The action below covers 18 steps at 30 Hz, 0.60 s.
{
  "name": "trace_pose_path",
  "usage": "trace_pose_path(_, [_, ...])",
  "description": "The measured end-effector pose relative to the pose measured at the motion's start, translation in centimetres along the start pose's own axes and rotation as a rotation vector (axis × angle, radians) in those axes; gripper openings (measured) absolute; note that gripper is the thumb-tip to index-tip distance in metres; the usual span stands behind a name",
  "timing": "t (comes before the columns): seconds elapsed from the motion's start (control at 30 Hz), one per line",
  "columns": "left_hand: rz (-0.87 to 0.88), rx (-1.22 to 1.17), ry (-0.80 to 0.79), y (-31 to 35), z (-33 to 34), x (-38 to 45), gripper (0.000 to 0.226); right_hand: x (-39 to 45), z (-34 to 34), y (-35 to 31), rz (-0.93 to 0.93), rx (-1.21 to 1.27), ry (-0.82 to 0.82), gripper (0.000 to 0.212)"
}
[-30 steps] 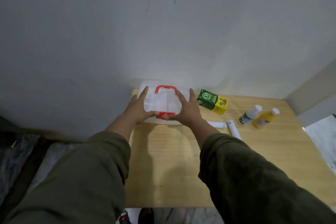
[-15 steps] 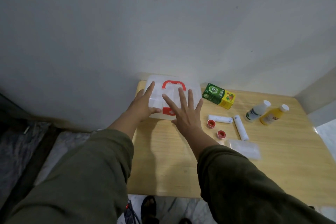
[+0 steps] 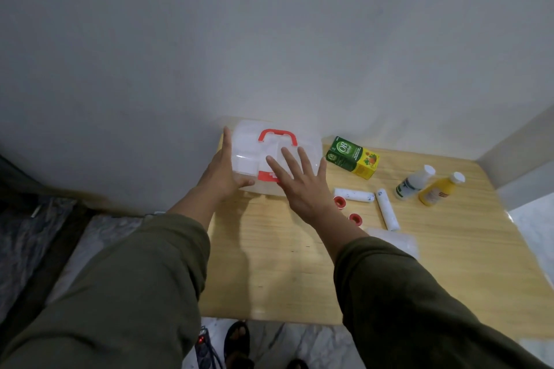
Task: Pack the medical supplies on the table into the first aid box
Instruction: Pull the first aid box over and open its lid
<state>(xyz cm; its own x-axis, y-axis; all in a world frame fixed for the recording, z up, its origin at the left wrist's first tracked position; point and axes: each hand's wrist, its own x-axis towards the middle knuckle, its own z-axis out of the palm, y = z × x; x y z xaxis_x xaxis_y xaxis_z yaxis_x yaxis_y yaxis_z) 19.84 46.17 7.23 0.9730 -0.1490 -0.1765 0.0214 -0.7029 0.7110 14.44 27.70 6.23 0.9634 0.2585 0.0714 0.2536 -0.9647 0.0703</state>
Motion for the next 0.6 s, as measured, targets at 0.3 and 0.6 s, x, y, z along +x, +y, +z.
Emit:
trace_pose_path(0.3, [-0.083,-0.103,0.02,0.7,0.5,0.6,0.121,3.2,-5.0,2.2,0.031,-0.081,0.175,0.075])
trace_pose_path(0.6, [-0.112,-0.035,-0.038,-0.4,1.2,1.3,0.109,8.8,-6.7,3.9,0.127,-0.061,0.118,0.064])
